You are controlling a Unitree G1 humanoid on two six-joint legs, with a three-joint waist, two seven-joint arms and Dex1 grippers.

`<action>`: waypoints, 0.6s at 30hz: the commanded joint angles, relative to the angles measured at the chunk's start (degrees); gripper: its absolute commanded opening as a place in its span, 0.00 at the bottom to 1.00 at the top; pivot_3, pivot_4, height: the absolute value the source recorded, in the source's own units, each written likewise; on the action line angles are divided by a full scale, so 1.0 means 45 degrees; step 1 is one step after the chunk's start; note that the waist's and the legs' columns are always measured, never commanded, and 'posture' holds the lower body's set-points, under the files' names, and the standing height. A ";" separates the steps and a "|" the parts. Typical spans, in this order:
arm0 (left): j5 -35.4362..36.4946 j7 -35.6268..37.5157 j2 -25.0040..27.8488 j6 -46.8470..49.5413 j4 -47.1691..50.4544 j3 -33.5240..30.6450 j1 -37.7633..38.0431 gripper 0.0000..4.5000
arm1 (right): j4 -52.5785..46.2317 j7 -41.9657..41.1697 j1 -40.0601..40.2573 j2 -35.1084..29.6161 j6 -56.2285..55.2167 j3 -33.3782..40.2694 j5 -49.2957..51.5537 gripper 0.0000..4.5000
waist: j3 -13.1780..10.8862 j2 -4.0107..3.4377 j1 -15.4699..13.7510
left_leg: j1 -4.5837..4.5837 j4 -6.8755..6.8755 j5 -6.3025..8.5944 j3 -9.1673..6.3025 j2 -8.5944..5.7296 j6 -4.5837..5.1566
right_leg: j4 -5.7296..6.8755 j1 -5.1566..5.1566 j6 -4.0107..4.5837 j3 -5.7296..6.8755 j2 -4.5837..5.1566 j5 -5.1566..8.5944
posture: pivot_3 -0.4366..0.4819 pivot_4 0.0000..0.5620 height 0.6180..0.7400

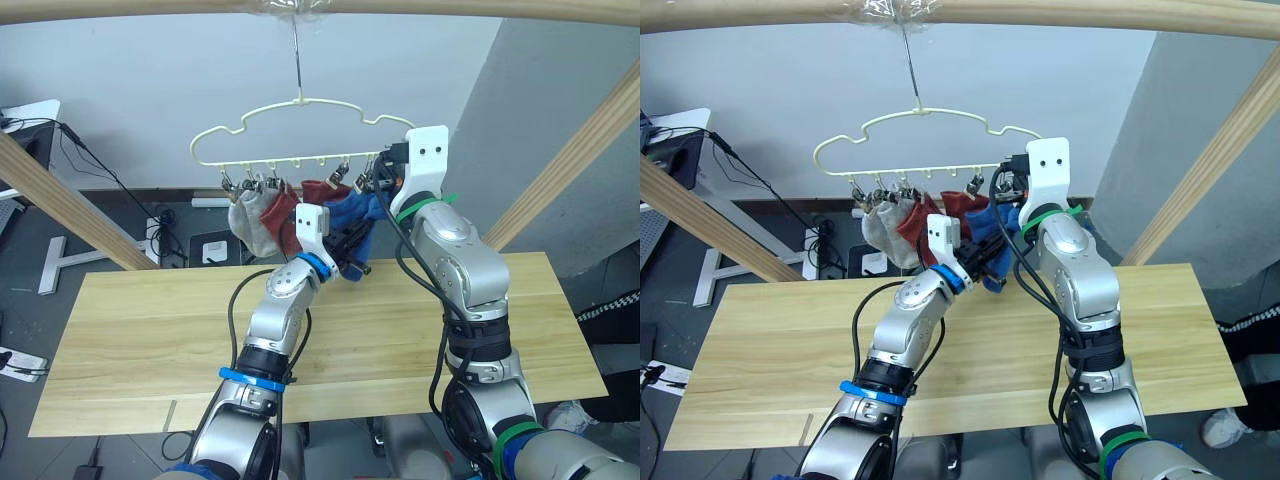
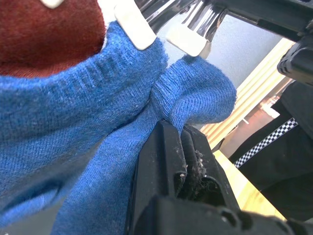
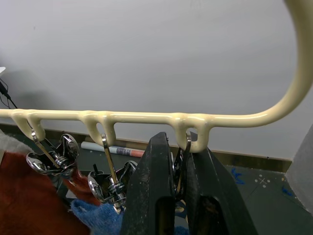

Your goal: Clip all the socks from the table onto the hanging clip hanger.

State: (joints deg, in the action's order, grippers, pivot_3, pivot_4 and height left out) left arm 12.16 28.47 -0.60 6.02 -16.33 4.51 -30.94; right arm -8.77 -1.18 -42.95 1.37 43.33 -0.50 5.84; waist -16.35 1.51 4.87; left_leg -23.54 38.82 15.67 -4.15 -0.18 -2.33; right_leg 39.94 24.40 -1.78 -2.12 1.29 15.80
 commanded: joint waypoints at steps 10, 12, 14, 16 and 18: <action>0.0230 -0.0697 -0.0827 -0.0437 -0.0304 -0.0201 -0.0630 0.01 | -0.0908 -0.0019 -0.0135 0.0333 0.0302 0.0127 0.0313 0.00 | 0.0000 0.0000 0.0001 | 0.0000 0.0001 0.0000 0.0000 -0.0002 0.0000 | 0.0003 0.0000 0.0000 0.0004 -0.0001 0.0000 | 0.39 0.44 0.83; 0.0332 -0.0666 -0.0858 -0.0358 -0.0277 -0.0248 -0.0658 0.01 | -0.0916 -0.0017 -0.0114 0.0356 0.0379 0.0139 0.0326 0.00 | 0.0000 0.0000 0.0008 | -0.0001 0.0001 0.0000 0.0001 -0.0002 0.0000 | 0.0002 0.0000 0.0000 0.0004 -0.0001 0.0000 | 0.39 0.44 0.83; 0.0416 -0.0659 -0.0865 -0.0315 -0.0279 -0.0292 -0.0686 0.01 | -0.0930 0.0014 -0.0105 0.0382 0.0423 0.0169 0.0347 0.00 | 0.0000 0.0000 0.0010 | 0.0000 0.0000 -0.0001 0.0000 -0.0001 -0.0001 | 0.0003 0.0000 0.0000 0.0004 -0.0001 0.0000 | 0.39 0.44 0.83; 0.0562 -0.0608 -0.0879 -0.0251 -0.0258 -0.0367 -0.0707 0.01 | -0.0955 0.0092 -0.0094 0.0412 0.0404 0.0220 0.0350 0.00 | 0.0000 0.0000 0.0010 | 0.0000 0.0001 -0.0001 -0.0001 -0.0001 -0.0001 | 0.0004 0.0000 0.0000 0.0006 -0.0001 0.0000 | 0.39 0.44 0.83; 0.0680 -0.0458 -0.0857 -0.0179 -0.0217 -0.0382 -0.0707 0.00 | -0.0991 0.0176 -0.0093 0.0445 0.0320 0.0314 0.0352 0.19 | 0.0001 0.0000 0.0004 | 0.0000 0.0001 -0.0001 -0.0001 -0.0002 -0.0001 | 0.0004 0.0000 0.0000 0.0007 -0.0001 0.0000 | 0.39 0.44 0.83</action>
State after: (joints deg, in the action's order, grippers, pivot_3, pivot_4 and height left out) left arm 14.27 25.75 -3.85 5.52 -18.90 2.91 -33.39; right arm -9.95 -0.88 -42.94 2.94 45.58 0.36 6.52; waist -16.35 1.51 4.89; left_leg -23.55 38.83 15.66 -4.16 -0.19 -2.34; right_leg 39.96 24.40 -1.78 -2.08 1.29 15.80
